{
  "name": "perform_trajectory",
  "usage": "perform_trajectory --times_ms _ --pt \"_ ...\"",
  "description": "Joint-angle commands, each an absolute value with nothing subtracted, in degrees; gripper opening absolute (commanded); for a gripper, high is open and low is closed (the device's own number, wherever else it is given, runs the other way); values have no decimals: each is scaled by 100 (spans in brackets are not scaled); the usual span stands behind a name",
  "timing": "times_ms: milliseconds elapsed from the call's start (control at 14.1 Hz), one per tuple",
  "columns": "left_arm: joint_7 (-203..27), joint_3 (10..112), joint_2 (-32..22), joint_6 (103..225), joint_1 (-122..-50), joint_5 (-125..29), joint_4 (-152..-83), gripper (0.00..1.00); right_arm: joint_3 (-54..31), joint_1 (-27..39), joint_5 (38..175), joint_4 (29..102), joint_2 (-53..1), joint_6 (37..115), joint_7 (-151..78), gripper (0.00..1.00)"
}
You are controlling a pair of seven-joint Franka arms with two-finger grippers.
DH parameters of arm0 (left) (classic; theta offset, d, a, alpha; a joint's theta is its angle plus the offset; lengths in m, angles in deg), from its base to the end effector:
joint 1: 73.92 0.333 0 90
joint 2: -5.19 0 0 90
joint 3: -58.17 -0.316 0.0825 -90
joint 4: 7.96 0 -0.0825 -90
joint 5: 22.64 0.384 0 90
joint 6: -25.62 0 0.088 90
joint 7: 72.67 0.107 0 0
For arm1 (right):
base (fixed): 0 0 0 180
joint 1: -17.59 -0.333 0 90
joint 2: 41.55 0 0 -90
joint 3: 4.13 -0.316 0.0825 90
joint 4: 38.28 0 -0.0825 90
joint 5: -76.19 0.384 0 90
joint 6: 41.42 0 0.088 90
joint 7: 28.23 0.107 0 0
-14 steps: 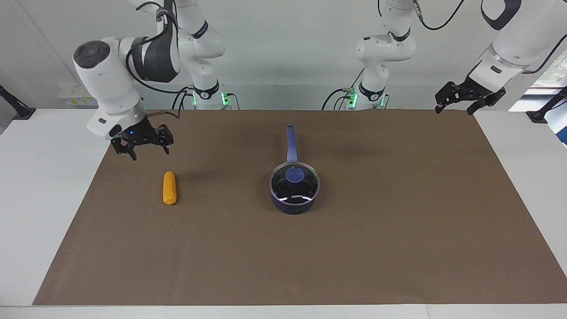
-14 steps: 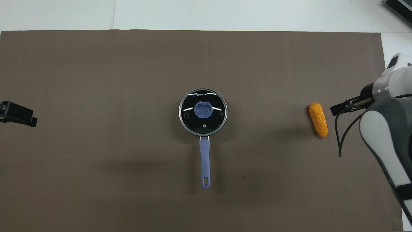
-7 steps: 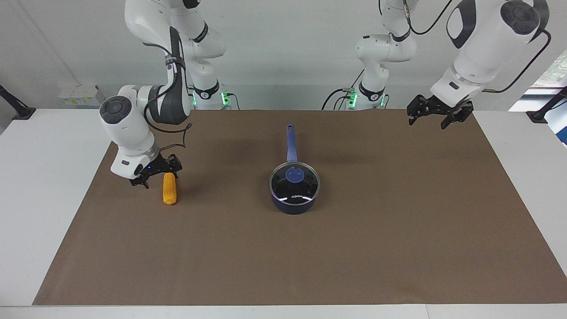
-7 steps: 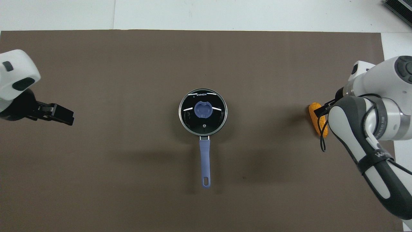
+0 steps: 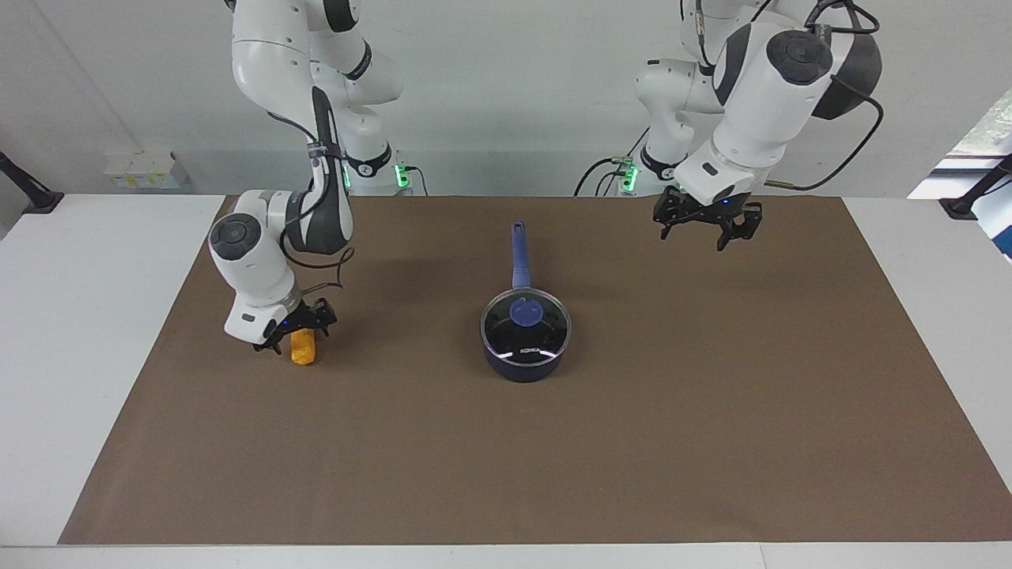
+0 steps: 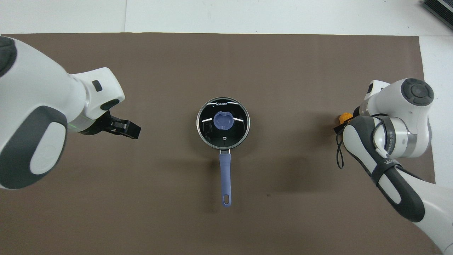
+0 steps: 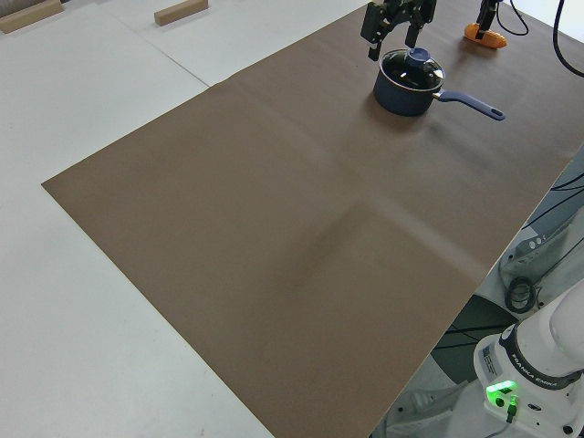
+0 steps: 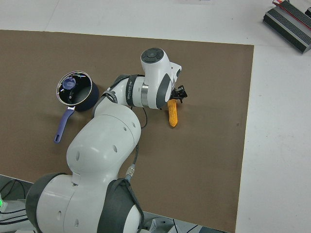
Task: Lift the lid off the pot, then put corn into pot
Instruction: 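Grasp the corn with the right gripper while the left gripper reaches the lid, then grasp the lid knob with the left gripper while the right gripper lifts the corn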
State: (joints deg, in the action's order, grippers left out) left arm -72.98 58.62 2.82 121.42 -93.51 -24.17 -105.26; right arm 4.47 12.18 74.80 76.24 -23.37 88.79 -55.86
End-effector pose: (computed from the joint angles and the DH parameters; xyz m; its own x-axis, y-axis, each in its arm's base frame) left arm 0.5332 -0.1972 0.5495 0.9400 -0.3343 -0.0677 -0.3333 -0.9425 0.0263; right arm 0.5977 -0.0311 0.2990 0.8994 0.4320 -0.0662 0.4349 -0.8997 0.0382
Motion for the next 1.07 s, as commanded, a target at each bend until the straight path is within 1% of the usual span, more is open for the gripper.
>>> perform_trajectory --times_ms 0,71,142,213,284,355,639,710,995 --pt "-7390 5774 124 12493 -9737 -2448 -10631 100 430 1275 7540 7773 -2397 9060 -5811 100" --pt "-7399 5774 89 12616 -9843 -2527 -10648 100 430 1310 7540 7773 -2354 9060 -5907 100" --pt "-7399 5774 54 12713 -9888 -2632 -10631 100 430 1354 7540 7773 -2318 9068 -5986 77" --pt "-7399 5774 27 12810 -10010 -2685 -10631 100 430 1363 7540 7764 -2318 9060 -5987 44" --pt "-7399 5765 -78 12906 -10142 -2694 -10605 100 430 1363 7540 7756 -2309 9060 -5952 20" --pt "-7399 5765 -200 13055 -10247 -2703 -10587 100 430 1372 7549 7738 -2309 9051 -5873 0" --pt "-7521 5774 -666 13863 -10730 -2738 -10543 100 430 1363 7707 7501 -2388 8832 -5556 0" --pt "-7539 5765 -702 14022 -10819 -2747 -10543 100 430 1372 7716 7440 -2432 8735 -5530 0" --pt "-7653 5774 -948 14646 -11030 -2756 -10534 100 430 1346 7716 7343 -2949 8226 -5048 0"
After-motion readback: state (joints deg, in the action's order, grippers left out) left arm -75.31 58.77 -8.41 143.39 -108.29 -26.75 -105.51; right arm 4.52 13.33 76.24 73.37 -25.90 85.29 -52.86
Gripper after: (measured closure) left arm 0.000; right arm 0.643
